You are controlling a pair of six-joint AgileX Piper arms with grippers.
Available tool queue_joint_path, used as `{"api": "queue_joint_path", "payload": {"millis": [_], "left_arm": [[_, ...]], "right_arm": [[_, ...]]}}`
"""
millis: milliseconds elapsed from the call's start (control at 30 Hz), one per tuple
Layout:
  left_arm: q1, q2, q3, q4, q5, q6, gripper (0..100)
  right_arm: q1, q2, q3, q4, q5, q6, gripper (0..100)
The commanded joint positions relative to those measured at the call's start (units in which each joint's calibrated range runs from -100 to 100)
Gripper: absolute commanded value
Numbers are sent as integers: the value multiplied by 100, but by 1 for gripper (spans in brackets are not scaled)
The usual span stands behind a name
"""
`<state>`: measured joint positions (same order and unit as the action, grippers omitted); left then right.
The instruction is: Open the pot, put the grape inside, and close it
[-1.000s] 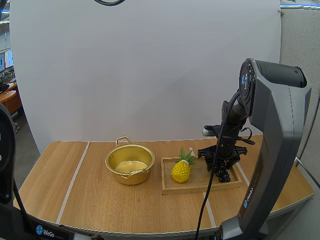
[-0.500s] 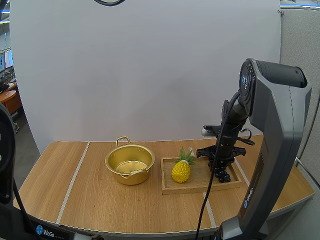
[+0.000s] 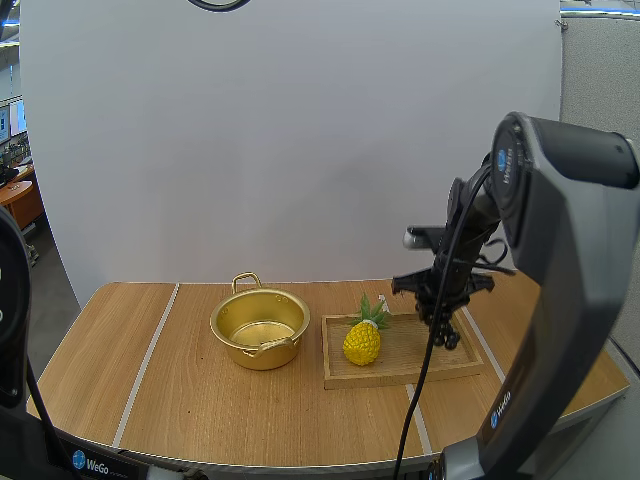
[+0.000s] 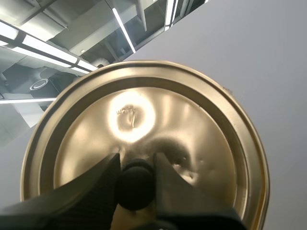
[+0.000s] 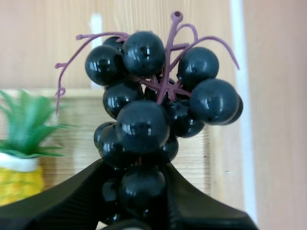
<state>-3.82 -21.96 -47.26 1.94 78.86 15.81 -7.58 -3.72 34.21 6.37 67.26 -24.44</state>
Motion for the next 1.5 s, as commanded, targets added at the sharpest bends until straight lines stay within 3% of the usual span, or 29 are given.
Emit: {"api": "queue_joint_path", "payload": {"millis": [0, 133, 367, 633, 867, 1100, 1467], "left_arm": [[-20, -49, -60, 49, -164, -43, 0], [-20, -49, -60, 49, -164, -43, 0], [-20, -49, -60, 49, -164, -43, 0], [-20, -49, -60, 49, -164, -43, 0], [-20, -49, -60, 49, -164, -43, 0], [-20, -49, -60, 49, -164, -43, 0], [-20, -49, -60, 49, -164, -43, 0]], "right_arm": [[-13, -1426, -108, 83, 331, -54, 0], [76, -2000, -409, 249, 965, -227, 0], [540, -2401, -1205, 597, 1907, -317, 0], [1507, -2336, -1772, 664, 1923, -317, 0], [2098, -1678, -2243, 664, 1923, -172, 0], [2407, -703, -2693, 730, 1854, -164, 0], [2472, 603, -2943, 928, 1456, -233, 0]]}}
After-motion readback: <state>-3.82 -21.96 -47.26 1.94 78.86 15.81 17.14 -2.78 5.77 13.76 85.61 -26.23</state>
